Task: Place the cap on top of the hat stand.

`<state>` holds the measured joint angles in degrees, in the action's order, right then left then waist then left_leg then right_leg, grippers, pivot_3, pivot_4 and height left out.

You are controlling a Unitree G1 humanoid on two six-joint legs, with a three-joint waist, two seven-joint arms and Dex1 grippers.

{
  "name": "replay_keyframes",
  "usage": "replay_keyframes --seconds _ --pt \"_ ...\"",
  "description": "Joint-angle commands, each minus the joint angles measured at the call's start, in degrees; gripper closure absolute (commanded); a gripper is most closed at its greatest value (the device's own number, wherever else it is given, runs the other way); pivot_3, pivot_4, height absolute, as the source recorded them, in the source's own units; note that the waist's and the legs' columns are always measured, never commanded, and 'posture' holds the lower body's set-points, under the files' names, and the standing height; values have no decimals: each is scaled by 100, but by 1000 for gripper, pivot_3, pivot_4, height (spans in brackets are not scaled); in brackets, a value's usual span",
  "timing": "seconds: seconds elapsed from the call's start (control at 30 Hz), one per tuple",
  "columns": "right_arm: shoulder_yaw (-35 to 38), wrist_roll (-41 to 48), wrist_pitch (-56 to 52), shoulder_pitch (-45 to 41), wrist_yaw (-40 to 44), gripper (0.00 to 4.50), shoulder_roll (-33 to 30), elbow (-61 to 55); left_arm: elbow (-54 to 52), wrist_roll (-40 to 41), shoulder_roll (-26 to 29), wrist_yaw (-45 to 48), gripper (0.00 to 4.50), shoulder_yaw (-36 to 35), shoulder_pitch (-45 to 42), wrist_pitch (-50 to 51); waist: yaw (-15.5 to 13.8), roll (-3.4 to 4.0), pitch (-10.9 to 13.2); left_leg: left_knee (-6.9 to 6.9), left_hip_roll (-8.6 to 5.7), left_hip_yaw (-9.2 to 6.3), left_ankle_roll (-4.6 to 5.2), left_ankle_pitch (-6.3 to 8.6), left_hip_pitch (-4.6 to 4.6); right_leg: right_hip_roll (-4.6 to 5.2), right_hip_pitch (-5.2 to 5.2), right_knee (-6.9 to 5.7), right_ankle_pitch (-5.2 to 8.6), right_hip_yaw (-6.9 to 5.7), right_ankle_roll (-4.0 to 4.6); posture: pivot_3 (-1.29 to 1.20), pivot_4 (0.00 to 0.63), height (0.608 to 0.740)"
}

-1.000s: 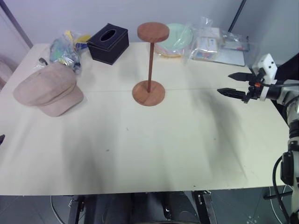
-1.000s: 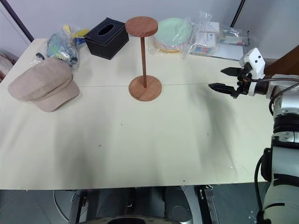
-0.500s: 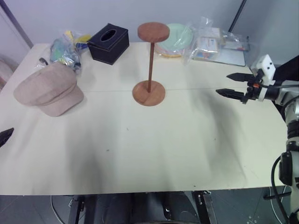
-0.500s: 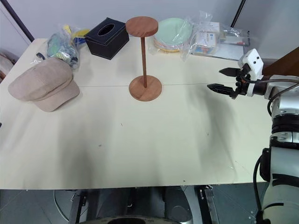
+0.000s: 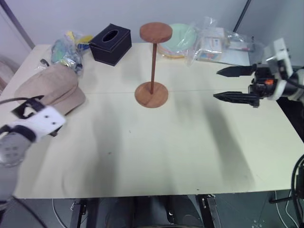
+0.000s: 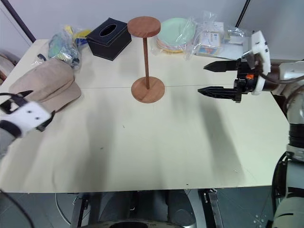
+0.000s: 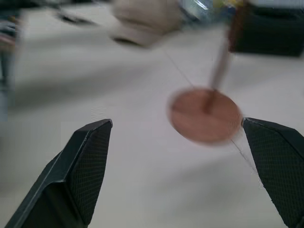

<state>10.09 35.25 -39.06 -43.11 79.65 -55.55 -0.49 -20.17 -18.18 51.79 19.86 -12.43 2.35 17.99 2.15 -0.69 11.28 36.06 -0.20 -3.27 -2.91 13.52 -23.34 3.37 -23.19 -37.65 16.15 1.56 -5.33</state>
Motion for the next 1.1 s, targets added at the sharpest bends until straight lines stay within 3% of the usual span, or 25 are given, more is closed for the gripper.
replay_keyframes --seconds 0.03,0.3,0.47,0.8,0.9,1.1 --pt "526 1284 -1024 -241 -293 0 -136 -1129 475 -844 -391 -589 74 821 -557 -60 2 -5 -1 4 1 -1 0 0 -1 -3 -1 -5 0 -1 0 0 150 740" --pt "849 2594 -2029 -1109 -1521 0 113 -1340 2253 -1754 -1052 -1359 74 1624 -1736 351 -35 -11 -6 13 -1 -3 1 0 -1 7 -5 -22 0 -3 0 0 150 740" --pt "889 2869 -2124 -1104 -1880 0 93 -1471 3322 -1690 -1430 -1742 74 1629 -2343 395 -133 -31 -10 18 -4 -3 1 0 -8 9 -12 -23 0 -5 -2 0 150 740" --pt "873 3033 -2070 -1078 -2150 0 55 -1514 4627 -1455 -1529 -2081 74 1658 -2953 -88 -155 -29 -11 20 -5 -6 1 0 -6 15 -13 -35 -1 -8 -2 0 150 740" --pt "838 3009 -2039 -1041 -2194 0 50 -1557 4820 -1349 -1450 -2103 924 1632 -3036 -387 -154 -29 -11 21 -5 -6 1 0 -6 15 -13 -37 -1 -8 -2 0 150 740" --pt "816 2960 -1988 -1021 -2262 0 47 -1525 4805 -1238 -1259 -2135 4007 1535 -3093 -689 -149 -30 -11 19 -4 -7 1 0 -7 13 -15 -37 -1 -8 -2 0 150 740"
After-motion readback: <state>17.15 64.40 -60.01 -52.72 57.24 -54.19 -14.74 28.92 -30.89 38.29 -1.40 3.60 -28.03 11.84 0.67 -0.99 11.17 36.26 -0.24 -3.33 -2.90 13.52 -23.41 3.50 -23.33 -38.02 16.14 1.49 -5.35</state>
